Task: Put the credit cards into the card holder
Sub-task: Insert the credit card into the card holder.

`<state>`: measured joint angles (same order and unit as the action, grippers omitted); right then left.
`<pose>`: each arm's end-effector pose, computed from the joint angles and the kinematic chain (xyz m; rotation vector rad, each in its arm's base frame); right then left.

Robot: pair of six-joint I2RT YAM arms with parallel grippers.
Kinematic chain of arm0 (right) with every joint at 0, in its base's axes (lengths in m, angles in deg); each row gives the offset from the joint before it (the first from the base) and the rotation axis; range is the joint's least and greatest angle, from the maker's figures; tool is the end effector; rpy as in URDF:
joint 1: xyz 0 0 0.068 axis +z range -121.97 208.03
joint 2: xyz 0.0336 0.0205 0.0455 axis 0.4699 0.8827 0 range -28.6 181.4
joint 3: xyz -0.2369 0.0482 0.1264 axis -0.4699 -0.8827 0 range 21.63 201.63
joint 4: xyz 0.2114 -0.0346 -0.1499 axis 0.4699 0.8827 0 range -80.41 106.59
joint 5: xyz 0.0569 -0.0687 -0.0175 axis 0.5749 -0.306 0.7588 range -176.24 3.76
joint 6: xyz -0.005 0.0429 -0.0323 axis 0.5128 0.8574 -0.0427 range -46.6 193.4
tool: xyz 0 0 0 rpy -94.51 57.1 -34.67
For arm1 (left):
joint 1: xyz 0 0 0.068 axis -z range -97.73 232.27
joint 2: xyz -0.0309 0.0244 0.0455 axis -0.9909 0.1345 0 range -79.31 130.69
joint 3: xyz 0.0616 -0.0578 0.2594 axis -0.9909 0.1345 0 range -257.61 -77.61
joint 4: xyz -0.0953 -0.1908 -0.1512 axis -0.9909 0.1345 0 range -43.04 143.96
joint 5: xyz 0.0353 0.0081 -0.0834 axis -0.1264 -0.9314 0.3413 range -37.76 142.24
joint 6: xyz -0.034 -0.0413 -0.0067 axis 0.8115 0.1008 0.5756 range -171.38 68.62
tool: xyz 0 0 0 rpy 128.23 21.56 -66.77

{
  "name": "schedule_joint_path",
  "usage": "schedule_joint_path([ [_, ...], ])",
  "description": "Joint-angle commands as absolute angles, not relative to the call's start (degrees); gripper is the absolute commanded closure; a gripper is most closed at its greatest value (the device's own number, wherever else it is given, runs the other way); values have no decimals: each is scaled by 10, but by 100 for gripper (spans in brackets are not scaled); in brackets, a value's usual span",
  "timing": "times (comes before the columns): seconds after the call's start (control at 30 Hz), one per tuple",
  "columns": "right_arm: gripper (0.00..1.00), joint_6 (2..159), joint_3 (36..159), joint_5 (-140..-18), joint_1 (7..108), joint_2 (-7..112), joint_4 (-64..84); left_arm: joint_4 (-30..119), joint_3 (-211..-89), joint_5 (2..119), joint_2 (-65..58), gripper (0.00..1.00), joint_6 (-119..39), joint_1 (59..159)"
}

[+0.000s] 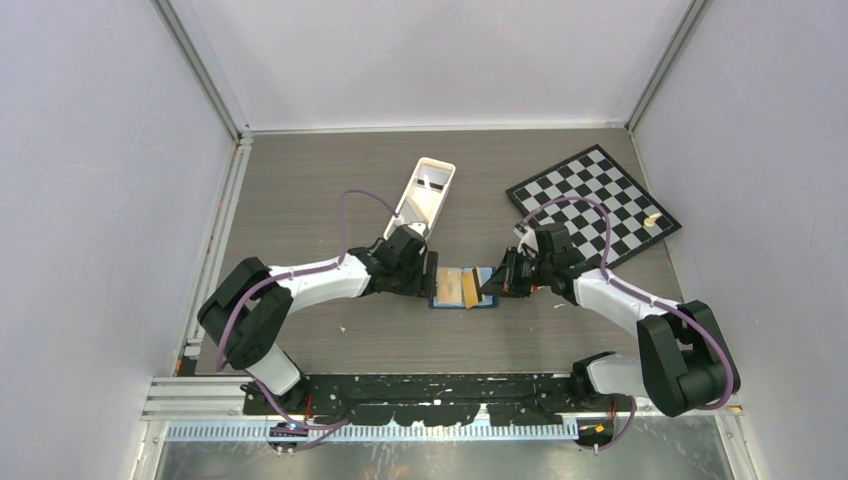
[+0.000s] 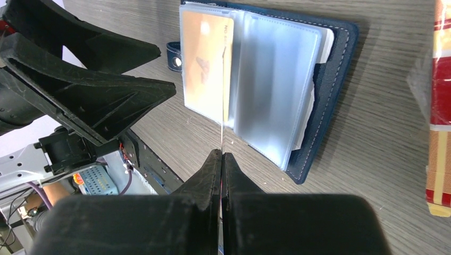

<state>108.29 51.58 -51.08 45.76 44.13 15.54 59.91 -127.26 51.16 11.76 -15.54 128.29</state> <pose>0.2131 0.0896 0.1657 0.0789 2.5433 1.1394 0.2172 -0.2242 0.1712 0.2237 2.6000 -0.5307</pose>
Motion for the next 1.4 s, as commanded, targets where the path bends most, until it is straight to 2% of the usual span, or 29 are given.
schedule_joint_path([
  [0.0,99,1089,518,-503,454,453,134,571,-1299,505,123,32,-154,1285],
  [0.47,100,1089,519,-491,453,455,130,570,-1317,506,158,33,-165,1285],
  [0.8,100,1089,521,-493,453,477,129,577,-1327,500,183,46,-173,1285],
  [1.37,100,1095,518,-531,453,519,100,582,-1333,502,198,58,-183,1285],
])
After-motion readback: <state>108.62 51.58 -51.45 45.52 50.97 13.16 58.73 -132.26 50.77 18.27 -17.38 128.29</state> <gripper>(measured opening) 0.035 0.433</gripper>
